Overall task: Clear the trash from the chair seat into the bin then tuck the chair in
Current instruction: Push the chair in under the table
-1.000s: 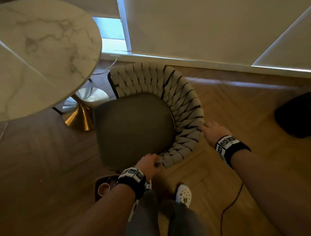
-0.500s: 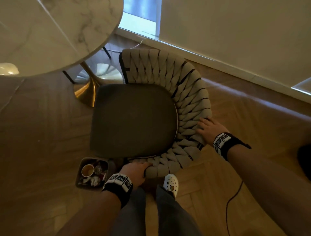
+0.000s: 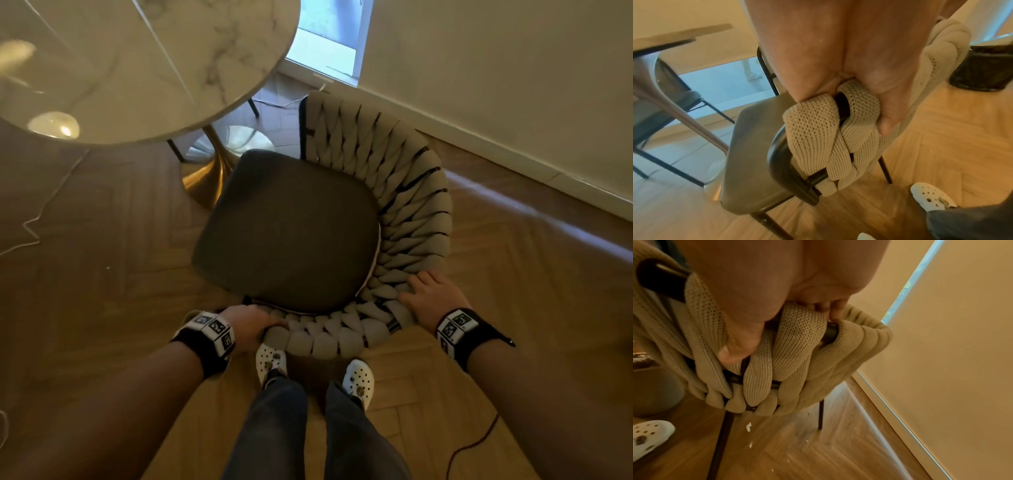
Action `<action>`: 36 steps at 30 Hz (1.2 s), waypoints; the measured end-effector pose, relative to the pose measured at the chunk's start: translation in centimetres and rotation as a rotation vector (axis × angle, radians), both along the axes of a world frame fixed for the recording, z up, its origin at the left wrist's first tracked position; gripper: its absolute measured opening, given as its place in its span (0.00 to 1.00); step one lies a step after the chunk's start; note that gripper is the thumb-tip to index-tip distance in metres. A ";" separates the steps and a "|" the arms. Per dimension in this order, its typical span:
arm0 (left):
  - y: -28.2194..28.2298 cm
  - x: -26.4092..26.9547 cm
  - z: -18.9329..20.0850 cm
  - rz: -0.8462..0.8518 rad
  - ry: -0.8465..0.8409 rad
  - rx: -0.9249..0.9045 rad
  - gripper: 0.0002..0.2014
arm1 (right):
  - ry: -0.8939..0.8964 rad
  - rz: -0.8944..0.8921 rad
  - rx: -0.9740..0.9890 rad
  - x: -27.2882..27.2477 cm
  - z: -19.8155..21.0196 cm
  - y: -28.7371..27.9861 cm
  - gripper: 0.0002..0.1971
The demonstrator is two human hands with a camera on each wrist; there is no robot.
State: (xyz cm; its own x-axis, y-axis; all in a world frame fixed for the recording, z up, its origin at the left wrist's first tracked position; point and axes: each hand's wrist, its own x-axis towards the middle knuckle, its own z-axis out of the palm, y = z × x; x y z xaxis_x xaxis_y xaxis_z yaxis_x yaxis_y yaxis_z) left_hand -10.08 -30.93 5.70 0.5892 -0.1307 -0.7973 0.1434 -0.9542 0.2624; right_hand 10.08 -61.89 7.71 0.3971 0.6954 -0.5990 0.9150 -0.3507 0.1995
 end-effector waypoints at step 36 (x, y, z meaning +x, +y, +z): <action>-4.8 -0.5 -1.6 0.158 -0.338 0.082 0.34 | 0.140 0.048 0.069 1.9 -2.2 7.6 0.36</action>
State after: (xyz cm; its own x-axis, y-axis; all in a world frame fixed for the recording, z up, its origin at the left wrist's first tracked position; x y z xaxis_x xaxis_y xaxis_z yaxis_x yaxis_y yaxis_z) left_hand -10.56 -35.71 4.13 0.8288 0.0388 -0.5582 0.2087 -0.9470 0.2441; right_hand 11.97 -54.32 5.55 0.2783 0.7532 -0.5960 0.9483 -0.3142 0.0457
